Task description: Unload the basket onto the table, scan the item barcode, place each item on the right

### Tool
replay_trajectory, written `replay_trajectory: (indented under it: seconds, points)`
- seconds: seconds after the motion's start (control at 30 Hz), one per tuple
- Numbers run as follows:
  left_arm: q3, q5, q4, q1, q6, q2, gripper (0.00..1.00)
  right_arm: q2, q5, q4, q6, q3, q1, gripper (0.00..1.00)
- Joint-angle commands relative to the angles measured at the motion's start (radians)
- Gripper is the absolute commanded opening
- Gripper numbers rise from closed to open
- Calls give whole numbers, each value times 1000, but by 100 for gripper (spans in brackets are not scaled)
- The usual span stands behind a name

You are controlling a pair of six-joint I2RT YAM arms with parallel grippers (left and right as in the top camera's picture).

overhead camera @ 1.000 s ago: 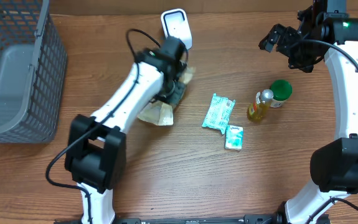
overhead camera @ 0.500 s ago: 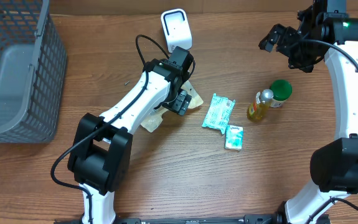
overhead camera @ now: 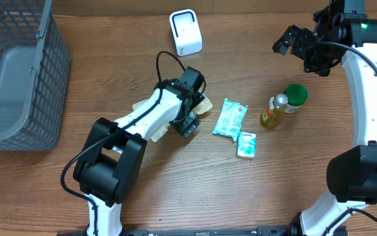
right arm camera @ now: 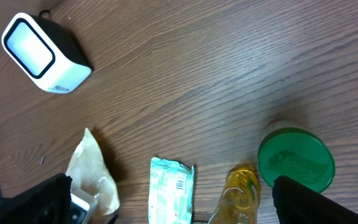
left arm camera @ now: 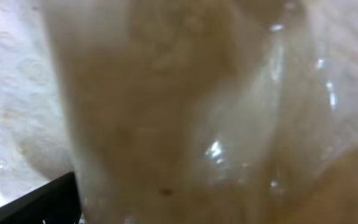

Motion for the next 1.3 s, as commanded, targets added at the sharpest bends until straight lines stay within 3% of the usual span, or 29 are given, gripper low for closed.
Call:
replay_trajectory:
  seconds: [0.0, 0.37, 0.4, 0.5, 0.63, 0.87, 1.0, 1.27]
  points:
    - [-40, -54, 47, -3, 34, 3, 99, -16, 7, 2, -1, 6, -2, 100]
    - [-107, -54, 116, -3, -12, 3, 82, -15, 7, 2, -1, 6, -2, 100]
    - [-109, -54, 119, -3, -12, 3, 76, -15, 7, 2, -1, 6, -2, 100]
    - [-115, -53, 130, -3, -12, 3, 33, -15, 7, 2, -1, 6, -2, 100]
    - [-91, -78, 129, -11, -24, -2, 6, -16, 7, 2, -1, 6, -2, 100]
    - [58, -158, 150, -9, -34, -69, 4, -15, 7, 2, -1, 6, -2, 100]
    - [142, -185, 198, -8, 42, -82, 4, -16, 7, 2, -1, 6, -2, 100]
    - [167, -176, 468, 0, 202, -72, 4, -15, 7, 2, -1, 6, -2, 100]
